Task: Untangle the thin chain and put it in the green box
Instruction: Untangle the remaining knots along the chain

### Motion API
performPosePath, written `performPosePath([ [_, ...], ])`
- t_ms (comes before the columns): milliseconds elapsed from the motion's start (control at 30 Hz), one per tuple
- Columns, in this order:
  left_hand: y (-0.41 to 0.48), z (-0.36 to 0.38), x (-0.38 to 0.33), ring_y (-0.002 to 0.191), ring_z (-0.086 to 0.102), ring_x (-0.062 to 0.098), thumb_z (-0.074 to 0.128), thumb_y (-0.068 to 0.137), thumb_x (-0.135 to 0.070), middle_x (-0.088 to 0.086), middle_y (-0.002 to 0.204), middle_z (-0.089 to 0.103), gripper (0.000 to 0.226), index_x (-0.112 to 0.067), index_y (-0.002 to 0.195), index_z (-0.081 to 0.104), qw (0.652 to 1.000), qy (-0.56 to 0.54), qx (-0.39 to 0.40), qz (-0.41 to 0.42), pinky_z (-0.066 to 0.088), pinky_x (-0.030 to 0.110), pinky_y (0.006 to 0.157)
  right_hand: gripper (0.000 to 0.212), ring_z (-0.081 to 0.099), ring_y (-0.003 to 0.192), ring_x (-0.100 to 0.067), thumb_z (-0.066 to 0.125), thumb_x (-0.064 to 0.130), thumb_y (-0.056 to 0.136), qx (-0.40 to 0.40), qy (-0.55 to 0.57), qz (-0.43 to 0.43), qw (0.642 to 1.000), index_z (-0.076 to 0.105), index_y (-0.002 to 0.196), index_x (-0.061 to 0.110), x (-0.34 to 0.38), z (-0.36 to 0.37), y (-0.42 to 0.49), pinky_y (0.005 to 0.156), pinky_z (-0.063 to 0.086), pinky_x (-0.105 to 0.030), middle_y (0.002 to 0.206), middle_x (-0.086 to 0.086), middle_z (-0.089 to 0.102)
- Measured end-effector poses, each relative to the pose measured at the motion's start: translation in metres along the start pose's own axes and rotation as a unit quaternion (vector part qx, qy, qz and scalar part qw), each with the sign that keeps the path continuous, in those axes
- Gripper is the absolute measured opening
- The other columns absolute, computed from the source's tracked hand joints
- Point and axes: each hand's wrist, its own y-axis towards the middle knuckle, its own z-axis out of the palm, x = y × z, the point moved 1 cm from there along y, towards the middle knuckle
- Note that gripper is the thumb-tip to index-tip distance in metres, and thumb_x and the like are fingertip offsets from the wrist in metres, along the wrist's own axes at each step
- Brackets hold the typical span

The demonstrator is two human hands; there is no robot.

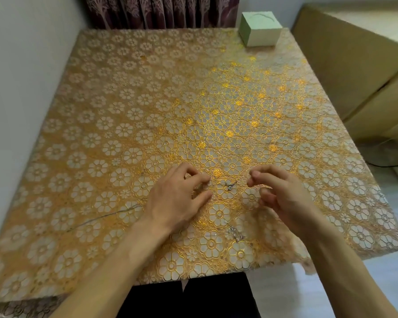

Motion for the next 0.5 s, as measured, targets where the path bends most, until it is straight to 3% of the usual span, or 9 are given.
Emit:
performPosePath([
  [100,-0.001,0.004,0.000,0.094,0.060,0.014,0.064,0.086,-0.051,-0.008,0.099,0.064,0.028,-0.029,0.099,0.076,0.999,0.006,-0.035,0.022,0.056,0.034,0.070,0.007,0.058,0.061,-0.007,0.067,0.016,0.094,-0.044,-0.068,-0.019,0.997,0.069,0.100,0.017,0.001,-0.021,-0.002,0.063,0.042,-0.029,0.083,-0.001,0.075],
  [200,-0.003,0.007,-0.001,0.089,0.061,0.016,0.075,0.085,-0.036,-0.007,0.094,0.066,0.014,-0.023,0.089,0.075,0.997,0.003,-0.067,0.034,0.057,0.035,0.066,0.008,0.071,0.089,-0.012,0.070,0.022,0.092,-0.079,-0.189,-0.047,0.978,0.069,0.099,0.026,-0.003,-0.039,-0.002,0.084,0.051,-0.036,0.085,0.003,0.077],
  [333,-0.005,0.009,-0.002,0.085,0.063,0.018,0.078,0.085,-0.029,-0.005,0.091,0.068,0.012,-0.019,0.090,0.073,0.995,0.032,-0.088,0.044,0.056,0.031,0.064,0.006,0.067,0.085,-0.005,0.067,0.036,0.092,-0.107,-0.328,-0.087,0.935,0.065,0.097,0.035,-0.011,-0.054,-0.006,0.075,0.054,-0.033,0.091,0.011,0.071],
  [500,-0.002,0.015,-0.002,0.085,0.063,0.022,0.052,0.098,-0.034,0.001,0.094,0.067,0.026,-0.014,0.093,0.068,0.986,0.112,-0.092,0.081,0.057,0.040,0.066,0.005,0.062,0.077,0.001,0.067,0.030,0.094,-0.134,-0.326,-0.160,0.922,0.068,0.098,0.030,-0.013,-0.059,-0.014,0.064,0.050,-0.017,0.088,0.016,0.070],
])
